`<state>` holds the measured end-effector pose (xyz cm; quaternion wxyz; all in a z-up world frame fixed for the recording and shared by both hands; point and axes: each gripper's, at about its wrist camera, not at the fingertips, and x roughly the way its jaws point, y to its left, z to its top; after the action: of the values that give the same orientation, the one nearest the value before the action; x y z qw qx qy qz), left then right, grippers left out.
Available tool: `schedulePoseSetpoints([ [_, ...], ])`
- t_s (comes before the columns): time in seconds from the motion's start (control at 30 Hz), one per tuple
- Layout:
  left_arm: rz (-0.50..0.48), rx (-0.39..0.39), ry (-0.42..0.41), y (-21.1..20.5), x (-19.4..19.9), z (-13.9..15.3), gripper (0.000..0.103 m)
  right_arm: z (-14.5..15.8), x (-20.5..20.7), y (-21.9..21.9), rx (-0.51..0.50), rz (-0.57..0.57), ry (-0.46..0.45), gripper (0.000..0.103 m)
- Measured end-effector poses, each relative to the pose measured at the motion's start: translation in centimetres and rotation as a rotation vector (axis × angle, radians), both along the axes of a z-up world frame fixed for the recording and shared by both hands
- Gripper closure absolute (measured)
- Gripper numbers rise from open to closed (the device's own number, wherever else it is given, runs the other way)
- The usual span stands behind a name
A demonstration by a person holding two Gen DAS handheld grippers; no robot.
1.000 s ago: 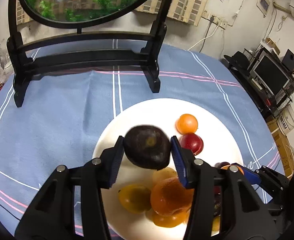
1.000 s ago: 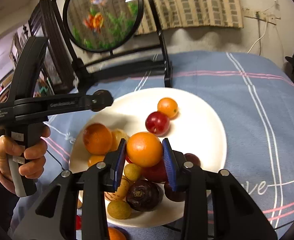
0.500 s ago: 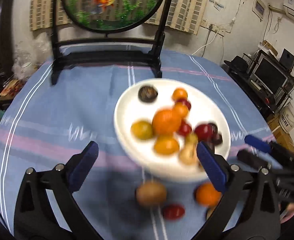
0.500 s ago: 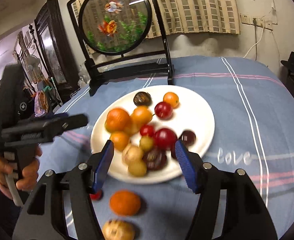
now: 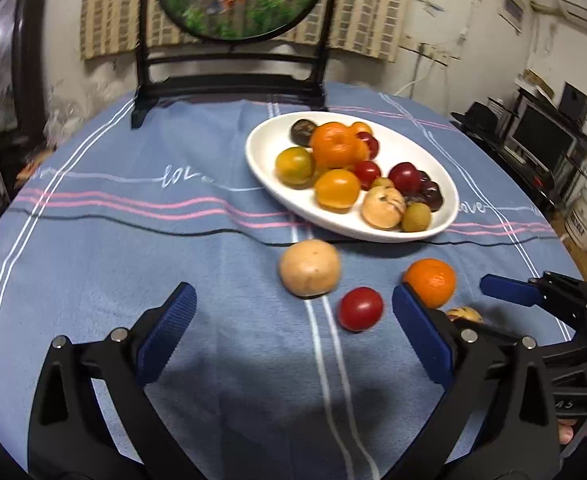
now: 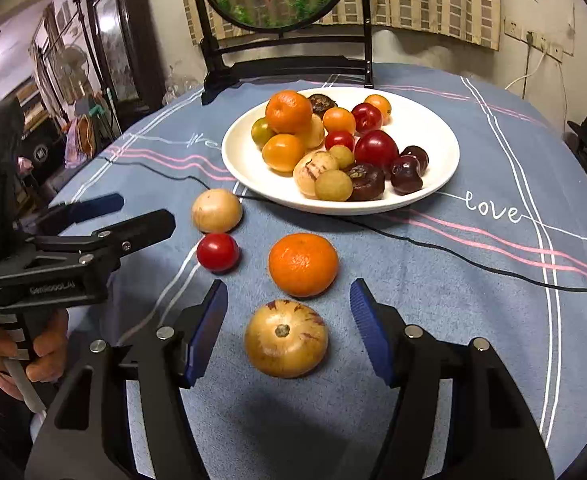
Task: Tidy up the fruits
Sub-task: 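Grasp the large pale yellow fruit with the right gripper while the left gripper grasps a red plum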
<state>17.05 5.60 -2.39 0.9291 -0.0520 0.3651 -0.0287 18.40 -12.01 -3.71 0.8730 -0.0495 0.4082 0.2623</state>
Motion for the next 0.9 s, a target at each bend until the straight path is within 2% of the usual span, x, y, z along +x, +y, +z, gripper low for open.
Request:
schedulePoseSetpoints([
  [0.1,-0.003,0.018,0.004,-0.1,0.0,-0.1,0.003,-0.6,0.0,0.1,-0.017,-0.006,0.034,0.038],
  [0.5,0.046,-0.001,0.03,0.9,0.5,-0.3,0.003,-1.4,-0.1,0.8,-0.063,0.013,0.042,0.039],
  [0.8,0.051,0.01,0.035,1.0,0.6,-0.4,0.003,-2.5,0.1,1.1,-0.086,0.018,0.072,0.055],
  [0.9,0.053,0.014,0.033,0.9,0.6,-0.4,0.003,-2.5,0.1,1.0,-0.084,0.018,0.069,0.056],
])
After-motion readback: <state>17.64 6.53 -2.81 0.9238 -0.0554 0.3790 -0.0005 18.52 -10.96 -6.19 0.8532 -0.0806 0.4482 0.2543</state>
